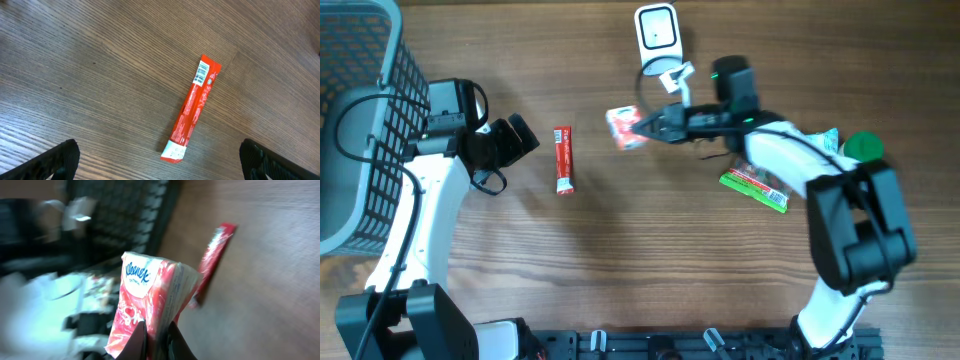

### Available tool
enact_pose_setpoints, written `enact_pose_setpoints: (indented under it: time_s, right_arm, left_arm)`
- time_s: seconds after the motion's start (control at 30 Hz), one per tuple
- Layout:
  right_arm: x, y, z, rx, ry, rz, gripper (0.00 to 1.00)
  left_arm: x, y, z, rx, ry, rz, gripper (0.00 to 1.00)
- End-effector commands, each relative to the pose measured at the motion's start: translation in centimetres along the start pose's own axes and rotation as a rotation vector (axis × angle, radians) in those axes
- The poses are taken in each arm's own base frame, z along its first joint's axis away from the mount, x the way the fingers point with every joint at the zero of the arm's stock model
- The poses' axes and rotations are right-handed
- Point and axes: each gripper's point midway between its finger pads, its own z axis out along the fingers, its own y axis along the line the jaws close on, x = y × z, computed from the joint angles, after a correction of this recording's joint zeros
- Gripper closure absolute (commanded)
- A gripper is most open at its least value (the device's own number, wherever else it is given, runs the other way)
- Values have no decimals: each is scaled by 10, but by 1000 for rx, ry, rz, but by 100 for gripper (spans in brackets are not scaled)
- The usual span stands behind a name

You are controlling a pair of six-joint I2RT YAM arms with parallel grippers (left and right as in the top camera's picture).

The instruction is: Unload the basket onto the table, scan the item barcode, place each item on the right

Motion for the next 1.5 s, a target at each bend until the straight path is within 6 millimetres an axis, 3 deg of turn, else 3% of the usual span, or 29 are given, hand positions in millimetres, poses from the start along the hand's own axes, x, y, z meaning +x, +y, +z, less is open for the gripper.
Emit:
enact_pose_setpoints:
  time_s: [0.0,0.33,0.5,0.73,1.17,1.47]
  right_arm:
    - [12,55,-41,-251,80,-87,96]
    - [12,97,-116,-312,-40,-189,96]
    - [15,102,-142,-280,-111,-154,96]
    - [32,119,-155,-268,-147,-111,96]
    - [70,210,-170,-259,-152,-236,96]
    - [75,241,-177,-248,-152,-353,96]
  left_arm:
    - [3,-2,2,12,11,11,0]
    - [3,-2,2,12,11,11,0]
    - [3,-2,2,12,11,11,0]
    - [3,-2,2,12,11,11,0]
    - [3,-2,2,12,11,11,0]
    - [3,-2,2,12,11,11,0]
